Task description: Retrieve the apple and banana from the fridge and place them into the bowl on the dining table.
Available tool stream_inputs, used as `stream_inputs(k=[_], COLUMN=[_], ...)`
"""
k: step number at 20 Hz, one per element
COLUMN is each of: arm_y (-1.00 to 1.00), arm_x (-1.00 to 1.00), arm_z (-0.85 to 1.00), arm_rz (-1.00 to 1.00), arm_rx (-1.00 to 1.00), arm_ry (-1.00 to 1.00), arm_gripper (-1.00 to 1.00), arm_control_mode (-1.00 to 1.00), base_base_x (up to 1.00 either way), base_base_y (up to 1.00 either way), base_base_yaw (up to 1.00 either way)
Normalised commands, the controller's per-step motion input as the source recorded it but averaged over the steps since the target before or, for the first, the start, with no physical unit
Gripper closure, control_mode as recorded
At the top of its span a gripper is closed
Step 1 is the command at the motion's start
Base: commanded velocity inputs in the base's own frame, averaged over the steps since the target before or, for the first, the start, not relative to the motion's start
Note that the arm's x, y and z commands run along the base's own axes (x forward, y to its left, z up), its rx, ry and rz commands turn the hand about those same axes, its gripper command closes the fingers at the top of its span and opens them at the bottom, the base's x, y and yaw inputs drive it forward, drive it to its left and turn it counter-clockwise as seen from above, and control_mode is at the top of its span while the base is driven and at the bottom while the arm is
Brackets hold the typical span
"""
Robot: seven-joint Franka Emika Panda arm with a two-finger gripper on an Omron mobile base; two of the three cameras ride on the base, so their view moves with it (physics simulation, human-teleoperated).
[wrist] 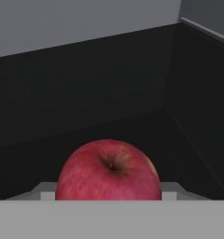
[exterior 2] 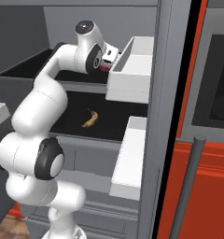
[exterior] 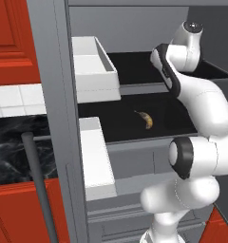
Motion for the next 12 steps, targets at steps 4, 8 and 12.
stream_inputs(k=[4,8,12], arm_y=[0.38,0.3,0.11], arm_x=[-1.0,-0.99,-1.0], arm_z=[-0.04,0.01,0.0], arm_rz=[0.13,0.09,0.11], arm_rx=[-0.01,0.0,0.0], arm_ry=[-0.14,-0.1,-0.05], arm_gripper=[1.0,1.0,1.0], arm_control_mode=[-1.0,-1.0,-1.0], base_base_x=[0.0,0.0,0.0], base_base_y=[0.0,0.0,0.0], base_base_yaw=[0.0,0.0,0.0])
